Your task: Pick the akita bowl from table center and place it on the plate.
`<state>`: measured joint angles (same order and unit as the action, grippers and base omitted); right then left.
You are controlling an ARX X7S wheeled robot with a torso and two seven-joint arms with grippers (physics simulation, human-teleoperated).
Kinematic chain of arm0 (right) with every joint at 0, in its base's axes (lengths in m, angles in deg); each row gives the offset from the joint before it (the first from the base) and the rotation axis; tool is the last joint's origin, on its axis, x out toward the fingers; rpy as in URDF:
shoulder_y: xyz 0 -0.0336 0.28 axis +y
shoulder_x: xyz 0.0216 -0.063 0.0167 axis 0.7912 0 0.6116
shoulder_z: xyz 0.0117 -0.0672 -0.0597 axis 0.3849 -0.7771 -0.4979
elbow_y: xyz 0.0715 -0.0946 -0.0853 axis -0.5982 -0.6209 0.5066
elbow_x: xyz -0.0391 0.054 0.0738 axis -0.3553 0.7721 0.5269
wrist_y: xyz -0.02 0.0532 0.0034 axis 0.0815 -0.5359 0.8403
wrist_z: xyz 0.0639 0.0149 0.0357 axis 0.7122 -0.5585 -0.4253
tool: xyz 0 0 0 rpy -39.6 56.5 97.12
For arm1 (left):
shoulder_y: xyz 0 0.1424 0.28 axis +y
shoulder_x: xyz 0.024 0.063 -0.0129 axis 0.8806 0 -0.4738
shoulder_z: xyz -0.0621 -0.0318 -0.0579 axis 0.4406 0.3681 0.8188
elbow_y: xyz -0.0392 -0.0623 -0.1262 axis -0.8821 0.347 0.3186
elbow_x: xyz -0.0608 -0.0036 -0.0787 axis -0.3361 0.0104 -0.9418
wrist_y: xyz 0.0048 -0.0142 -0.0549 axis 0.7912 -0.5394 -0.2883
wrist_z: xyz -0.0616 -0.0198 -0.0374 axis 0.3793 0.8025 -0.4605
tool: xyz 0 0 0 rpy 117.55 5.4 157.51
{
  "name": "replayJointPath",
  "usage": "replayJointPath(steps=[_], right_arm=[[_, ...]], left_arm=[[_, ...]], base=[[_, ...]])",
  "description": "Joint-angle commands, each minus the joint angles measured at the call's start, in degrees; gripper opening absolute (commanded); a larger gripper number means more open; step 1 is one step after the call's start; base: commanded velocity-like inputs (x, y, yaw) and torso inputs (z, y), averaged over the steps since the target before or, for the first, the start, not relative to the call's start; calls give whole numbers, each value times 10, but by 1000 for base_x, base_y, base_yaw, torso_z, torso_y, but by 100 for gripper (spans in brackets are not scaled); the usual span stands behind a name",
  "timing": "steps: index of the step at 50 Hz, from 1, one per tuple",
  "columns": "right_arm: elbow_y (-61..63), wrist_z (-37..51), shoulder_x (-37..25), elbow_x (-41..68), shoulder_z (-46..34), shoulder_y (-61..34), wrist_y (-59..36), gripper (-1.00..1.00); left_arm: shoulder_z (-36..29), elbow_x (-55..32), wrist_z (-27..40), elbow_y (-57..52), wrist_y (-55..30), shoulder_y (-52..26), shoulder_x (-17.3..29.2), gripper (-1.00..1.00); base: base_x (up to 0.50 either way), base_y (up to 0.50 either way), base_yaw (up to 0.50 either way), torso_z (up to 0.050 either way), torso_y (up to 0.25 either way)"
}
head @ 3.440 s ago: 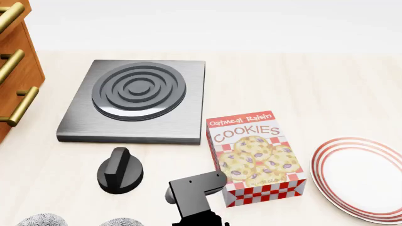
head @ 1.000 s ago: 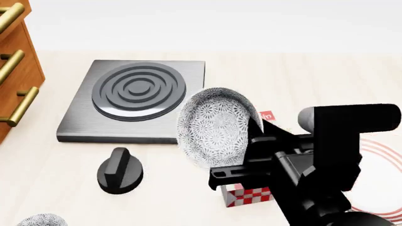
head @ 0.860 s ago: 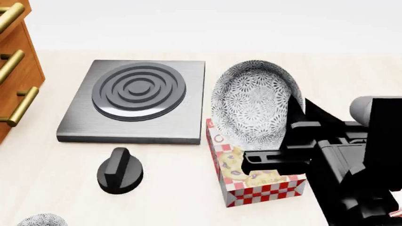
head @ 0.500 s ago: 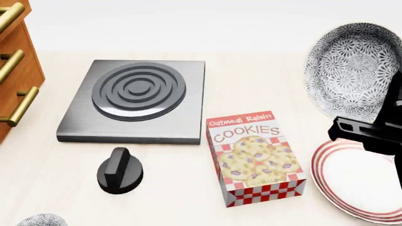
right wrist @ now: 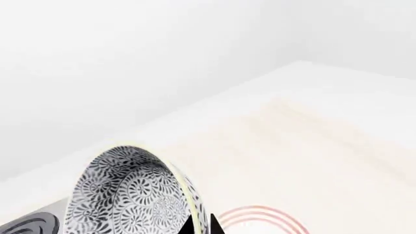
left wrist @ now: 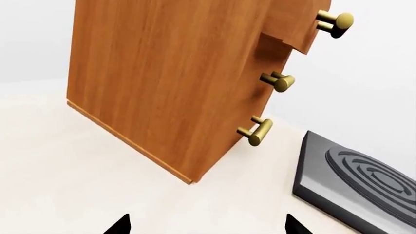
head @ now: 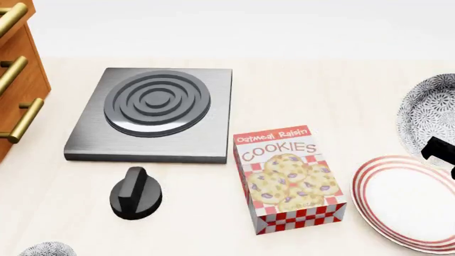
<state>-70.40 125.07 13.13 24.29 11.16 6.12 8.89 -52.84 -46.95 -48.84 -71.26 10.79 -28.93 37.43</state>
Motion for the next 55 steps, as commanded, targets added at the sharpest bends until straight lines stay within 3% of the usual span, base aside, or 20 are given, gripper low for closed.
replayJointPath(steps=[1,20,30,55], right_arm=[[-43,25,-8,28,-5,-20,-38,-100],[-51,30,-7,32,-5,-21,-36,-100],[-264,64,15,126,24,-129,-69,-100],[-418,52,22,89,-15,-193,-54,-100]], left_arm=[[-1,-3,1,0,1,1,1,100],[-4,-4,3,1,3,1,3,100],[-13,46,14,7,44,0,0,100],[-18,48,11,4,57,8,4,100]], base=[[0,0,0,0,0],[0,0,0,0,1],[0,0,0,0,0],[0,0,0,0,0]])
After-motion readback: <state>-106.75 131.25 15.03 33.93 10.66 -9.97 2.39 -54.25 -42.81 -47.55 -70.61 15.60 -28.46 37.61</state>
